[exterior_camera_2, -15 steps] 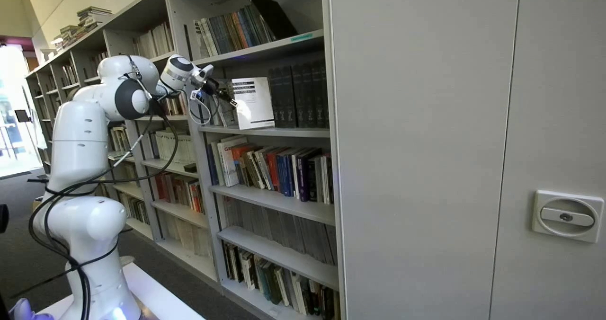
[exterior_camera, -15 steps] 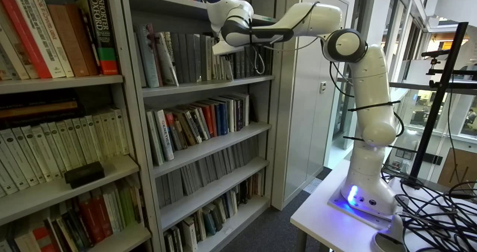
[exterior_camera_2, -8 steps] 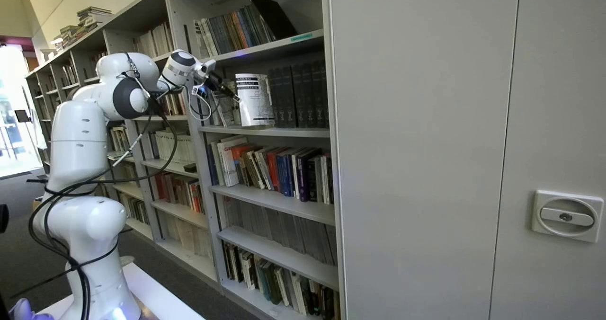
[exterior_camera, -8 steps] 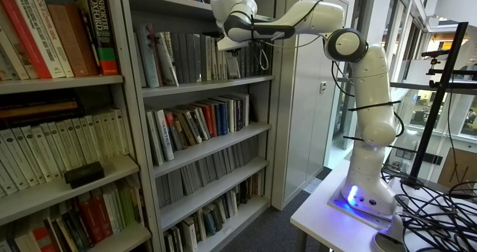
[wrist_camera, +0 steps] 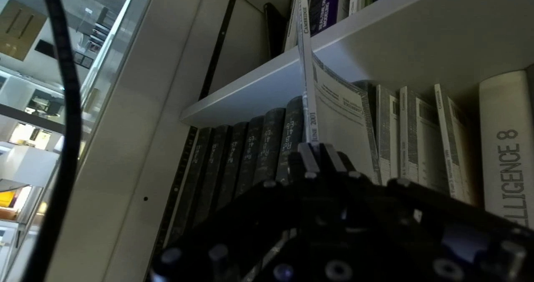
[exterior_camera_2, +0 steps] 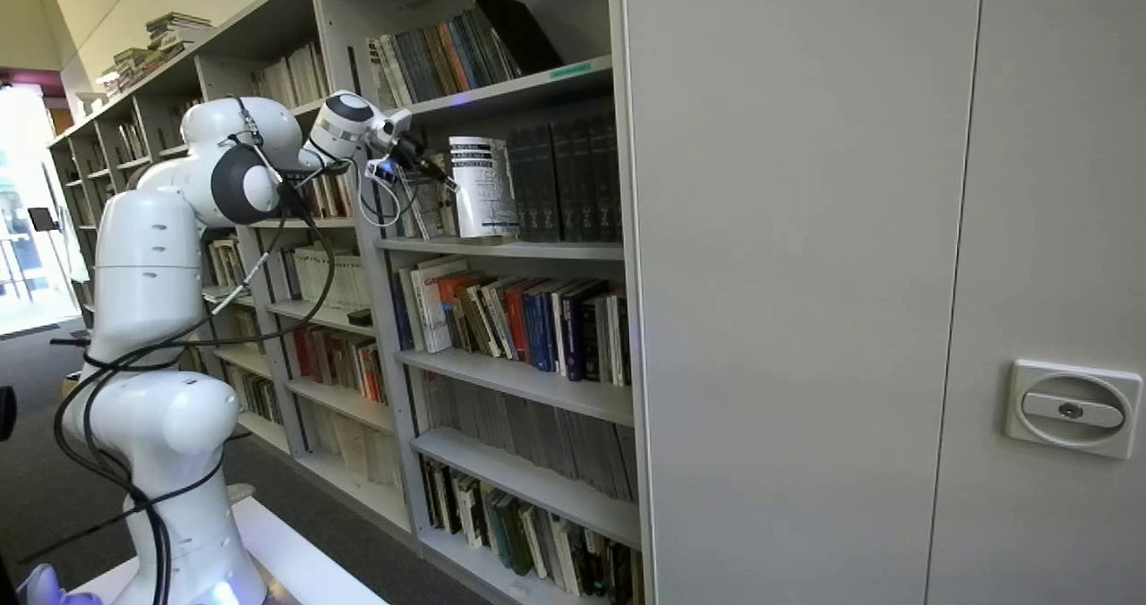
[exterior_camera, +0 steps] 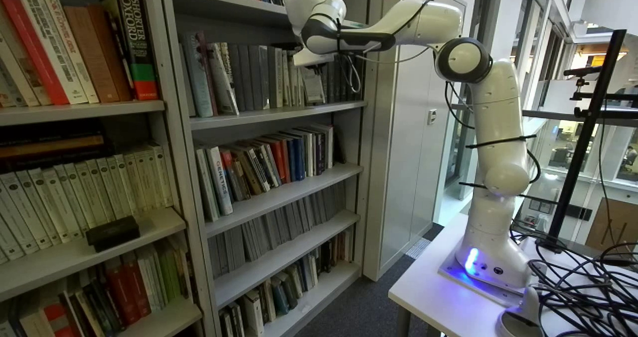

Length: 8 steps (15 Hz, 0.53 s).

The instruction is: Pull out one of the books from the shelve and move it to the right on the same shelve

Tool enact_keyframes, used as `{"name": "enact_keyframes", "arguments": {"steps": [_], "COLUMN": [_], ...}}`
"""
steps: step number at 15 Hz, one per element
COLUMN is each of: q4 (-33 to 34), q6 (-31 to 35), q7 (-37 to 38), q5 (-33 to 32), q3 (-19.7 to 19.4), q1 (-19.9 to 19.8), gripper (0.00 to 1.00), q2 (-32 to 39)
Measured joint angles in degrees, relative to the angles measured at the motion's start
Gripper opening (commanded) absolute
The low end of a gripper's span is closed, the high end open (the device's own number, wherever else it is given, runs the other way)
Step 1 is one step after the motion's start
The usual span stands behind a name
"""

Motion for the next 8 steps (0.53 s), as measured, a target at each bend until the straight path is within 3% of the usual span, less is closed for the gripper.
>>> {"name": "enact_keyframes", "arguments": {"steps": [8], "q4": [-1.53], "q6": [-3.28], "q7": [2.03], "q5": [4.16], "q3": [-1.11], "q1": [-1.64], "gripper": [0.02], "q2": [-2.16]}}
